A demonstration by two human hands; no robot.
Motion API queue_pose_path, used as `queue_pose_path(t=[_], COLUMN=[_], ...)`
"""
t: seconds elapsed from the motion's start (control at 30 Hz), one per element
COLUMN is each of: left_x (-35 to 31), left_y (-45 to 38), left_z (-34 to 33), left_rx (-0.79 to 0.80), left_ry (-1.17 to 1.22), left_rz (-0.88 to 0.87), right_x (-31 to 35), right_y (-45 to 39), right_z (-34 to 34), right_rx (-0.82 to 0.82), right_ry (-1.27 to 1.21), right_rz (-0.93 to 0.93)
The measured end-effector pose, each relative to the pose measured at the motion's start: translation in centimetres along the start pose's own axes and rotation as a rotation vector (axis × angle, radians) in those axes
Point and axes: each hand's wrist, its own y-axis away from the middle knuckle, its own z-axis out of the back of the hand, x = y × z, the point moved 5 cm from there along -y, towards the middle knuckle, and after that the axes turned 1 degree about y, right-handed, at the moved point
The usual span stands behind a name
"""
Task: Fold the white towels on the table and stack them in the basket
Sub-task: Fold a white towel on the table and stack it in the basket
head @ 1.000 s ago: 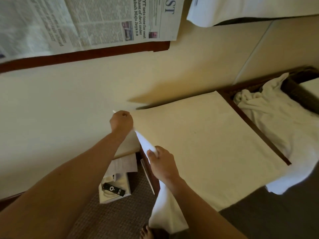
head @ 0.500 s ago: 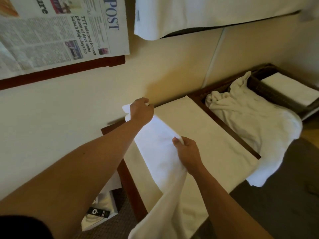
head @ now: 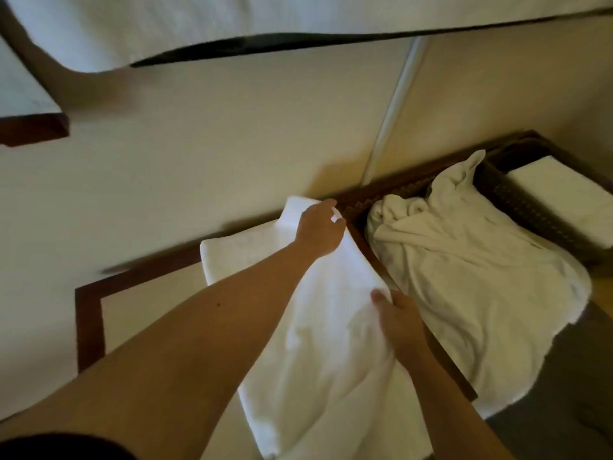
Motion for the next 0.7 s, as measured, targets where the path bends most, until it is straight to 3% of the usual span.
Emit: queue_pose_path(t=[0.1,0.23,0.3,0.47,0.7], left_x=[3.2,10.1,13.2,19.0,20.1], left_y=[-0.8,0.2,0.9,1.9,1.9], left_z=[-3.5,0.2,4.1,11.2,13.9], left_rx=[0.174,-0.108,-0.252,-0.205,-0.273], left_ry=[-0.08,-0.266,-0.381,-0.663,-0.594], left_rz=[0.024,0.0,0.07,0.401,0.331], right_x=[-1.2,0.8,3.3,9.6,13.6], right_y=[-3.8,-9.0,-12.1,-17.6,-21.7], right_z=[0.1,-0.9,-2.6,-7.6,-11.1], right_rx=[0.089,0.116,0.132,0.225,0.182], right_ry=[0.252,0.352,0.374,0.398,0.378], right_rz=[0.002,0.022,0.081,0.253,0.455])
